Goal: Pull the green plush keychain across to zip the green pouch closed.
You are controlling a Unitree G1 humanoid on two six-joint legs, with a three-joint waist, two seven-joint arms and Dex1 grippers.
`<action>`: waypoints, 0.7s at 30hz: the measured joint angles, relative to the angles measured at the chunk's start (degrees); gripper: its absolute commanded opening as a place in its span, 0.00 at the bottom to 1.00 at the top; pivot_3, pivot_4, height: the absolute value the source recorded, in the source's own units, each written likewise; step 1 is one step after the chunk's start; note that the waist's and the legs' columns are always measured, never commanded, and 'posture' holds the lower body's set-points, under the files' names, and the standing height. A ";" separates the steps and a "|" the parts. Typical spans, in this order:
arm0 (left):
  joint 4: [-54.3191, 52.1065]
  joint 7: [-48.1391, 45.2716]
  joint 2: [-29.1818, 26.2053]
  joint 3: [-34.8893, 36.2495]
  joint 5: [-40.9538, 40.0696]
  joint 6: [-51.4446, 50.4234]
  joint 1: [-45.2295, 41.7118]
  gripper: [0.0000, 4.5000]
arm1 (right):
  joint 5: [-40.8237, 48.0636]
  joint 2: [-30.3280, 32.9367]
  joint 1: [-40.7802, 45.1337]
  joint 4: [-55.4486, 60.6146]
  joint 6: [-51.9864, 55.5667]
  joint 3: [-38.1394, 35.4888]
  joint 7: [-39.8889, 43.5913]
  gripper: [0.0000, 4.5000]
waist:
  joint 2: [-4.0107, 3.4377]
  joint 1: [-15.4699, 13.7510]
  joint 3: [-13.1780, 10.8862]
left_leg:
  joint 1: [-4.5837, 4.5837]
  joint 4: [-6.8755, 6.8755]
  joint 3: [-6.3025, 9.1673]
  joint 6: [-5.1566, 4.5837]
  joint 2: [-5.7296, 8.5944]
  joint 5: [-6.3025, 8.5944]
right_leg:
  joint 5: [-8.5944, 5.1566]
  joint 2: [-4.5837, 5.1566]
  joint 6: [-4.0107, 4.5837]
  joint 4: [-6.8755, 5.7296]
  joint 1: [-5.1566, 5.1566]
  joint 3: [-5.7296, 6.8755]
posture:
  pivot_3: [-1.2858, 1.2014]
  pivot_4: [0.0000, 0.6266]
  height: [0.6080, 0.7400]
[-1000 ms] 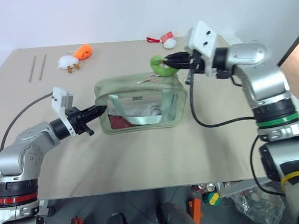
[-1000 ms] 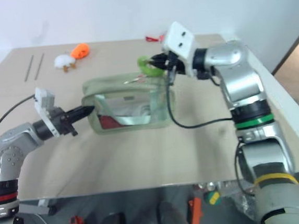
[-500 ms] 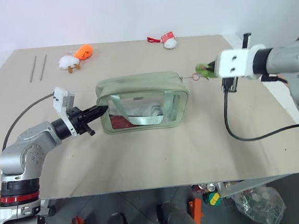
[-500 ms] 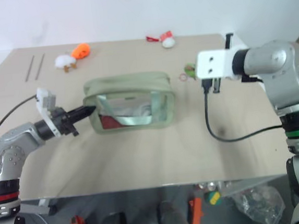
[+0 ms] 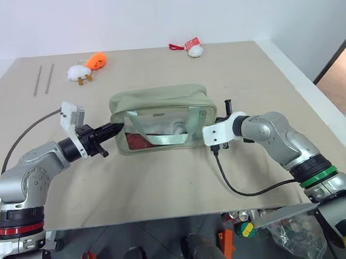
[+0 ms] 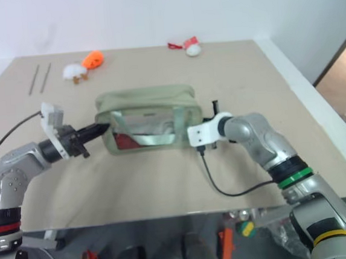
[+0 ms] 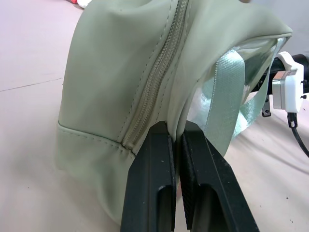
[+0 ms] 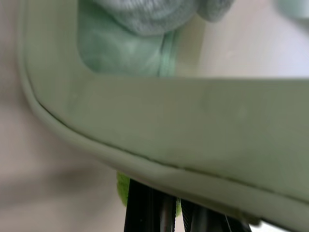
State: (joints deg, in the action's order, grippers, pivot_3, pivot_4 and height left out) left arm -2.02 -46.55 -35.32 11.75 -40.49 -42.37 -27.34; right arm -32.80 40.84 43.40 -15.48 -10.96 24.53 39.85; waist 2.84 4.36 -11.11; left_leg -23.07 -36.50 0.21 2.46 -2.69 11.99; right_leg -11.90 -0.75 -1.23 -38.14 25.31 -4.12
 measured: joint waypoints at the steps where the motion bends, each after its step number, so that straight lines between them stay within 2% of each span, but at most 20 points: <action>1: 0.00 0.01 -0.04 0.05 0.00 -0.07 0.00 0.00 | 0.03 -0.11 -0.01 0.00 -0.17 -0.01 0.10 0.01 | 0.00 0.03 0.00 | 0.01 0.00 0.01 0.00 -0.01 0.00 | 0.00 -0.01 0.00 0.00 0.00 0.00 | 0.52 0.24 1.00; 3: 0.00 0.05 -0.23 0.09 -0.01 -0.23 0.00 0.00 | 0.39 -0.71 -0.01 -0.07 0.03 -0.26 0.44 0.01 | 0.00 0.04 0.00 | 0.03 0.00 0.06 0.00 -0.03 0.00 | 0.02 -0.06 0.03 -0.03 0.00 0.03 | 0.52 0.24 1.00; 5: -0.01 0.05 -0.34 0.09 -0.03 -0.31 0.00 0.17 | 0.94 -0.92 -0.01 -0.33 0.45 -0.50 0.73 0.00 | 0.00 0.04 0.00 | 0.05 0.00 0.07 -0.01 -0.05 -0.01 | 0.04 -0.08 0.06 -0.03 -0.01 0.03 | 0.52 0.24 1.00; 6: -0.03 0.09 -0.37 0.15 -0.11 -0.44 0.01 0.21 | 1.97 -1.12 0.00 -0.52 1.01 -1.13 1.37 0.14 | 0.00 0.04 0.00 | 0.05 0.00 0.06 -0.01 -0.05 -0.01 | 0.04 -0.08 0.07 -0.03 -0.01 0.03 | 0.52 0.24 1.00; 10: -0.06 1.12 -0.48 2.57 -2.33 -2.53 0.05 0.50 | 13.60 -2.16 0.11 -0.46 9.45 -8.58 8.41 0.41 | 0.00 -0.10 0.00 | -0.01 -0.02 0.08 -0.02 -0.03 -0.01 | 0.06 -0.05 0.04 -0.01 -0.02 0.05 | 0.52 0.24 1.00; 12: -0.10 1.20 -0.50 3.11 -2.82 -2.77 0.05 0.69 | 17.00 -2.08 0.11 -0.13 12.42 -10.99 10.55 0.60 | 0.00 -0.15 -0.01 | -0.02 -0.01 0.08 -0.02 -0.01 -0.01 | 0.04 -0.03 0.01 0.00 -0.03 0.05 | 0.52 0.24 1.00; 16: -1.73 1.13 -1.98 3.80 -3.40 -3.15 0.95 0.98 | 26.46 -1.79 0.03 0.89 20.84 -17.39 14.58 0.89 | 0.00 -0.14 -0.01 | -0.04 0.00 0.07 -0.03 -0.01 -0.01 | 0.03 -0.02 0.00 0.00 -0.01 0.05 | 0.52 0.24 1.00; 21: -5.46 -0.60 -7.14 9.67 -4.67 -3.53 9.38 0.98 | 38.49 4.51 -8.10 6.30 31.11 -25.01 23.81 0.89 | -0.01 -0.16 -0.01 | -0.03 0.09 0.11 -0.15 -0.02 0.08 | -0.17 -0.01 0.04 0.00 -0.01 0.11 | 0.52 0.24 1.00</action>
State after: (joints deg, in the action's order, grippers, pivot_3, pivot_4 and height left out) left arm -7.48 -47.15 -42.46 21.41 -45.16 -45.90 -17.96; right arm 5.69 45.35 35.30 -9.17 20.14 -0.47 63.67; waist 2.83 4.20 -11.12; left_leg -23.10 -36.42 0.33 2.31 -2.71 12.07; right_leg -12.07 -0.76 -1.19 -38.14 25.30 -4.01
